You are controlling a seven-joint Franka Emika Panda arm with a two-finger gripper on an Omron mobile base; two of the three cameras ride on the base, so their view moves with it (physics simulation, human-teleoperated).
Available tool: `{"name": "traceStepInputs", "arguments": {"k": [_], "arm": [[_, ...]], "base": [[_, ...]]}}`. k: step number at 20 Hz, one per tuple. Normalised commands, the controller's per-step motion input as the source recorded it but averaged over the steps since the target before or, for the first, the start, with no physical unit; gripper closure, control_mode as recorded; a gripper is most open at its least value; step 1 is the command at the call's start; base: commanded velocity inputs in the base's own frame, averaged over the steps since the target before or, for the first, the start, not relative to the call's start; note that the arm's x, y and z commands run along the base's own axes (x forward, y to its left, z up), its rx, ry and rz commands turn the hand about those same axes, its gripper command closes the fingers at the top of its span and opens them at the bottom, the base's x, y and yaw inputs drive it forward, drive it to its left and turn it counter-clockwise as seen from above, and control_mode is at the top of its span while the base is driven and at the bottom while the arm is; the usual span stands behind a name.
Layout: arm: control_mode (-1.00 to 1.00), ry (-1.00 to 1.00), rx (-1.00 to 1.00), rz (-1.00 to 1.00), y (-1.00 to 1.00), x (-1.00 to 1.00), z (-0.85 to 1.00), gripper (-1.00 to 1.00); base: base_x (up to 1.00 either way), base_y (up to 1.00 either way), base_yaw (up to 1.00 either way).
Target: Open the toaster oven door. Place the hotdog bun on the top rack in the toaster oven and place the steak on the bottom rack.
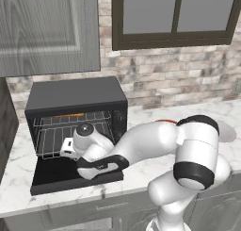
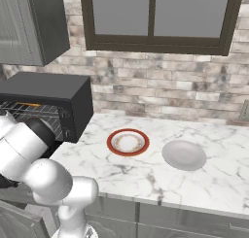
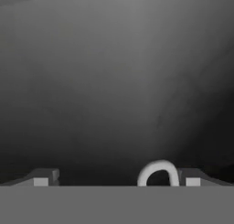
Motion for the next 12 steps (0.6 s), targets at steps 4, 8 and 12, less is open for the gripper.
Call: {"name": "traceStepInputs", "arguments": {"k": [4,8,12], "arm": [[-1.00,-0.02,0.00,0.00,0.03,0.58,0.00,-1.00],[-1.00,-0.07,0.00,0.00,0.00,0.46,0.00,-1.00],[-1.00,-0.11,0.00,0.00,0.00,0.51,0.00,-1.00]], "base": [[0.00,0.00,0.00],[0.00,0.00,0.00],[0.00,0.00,0.00]]}}
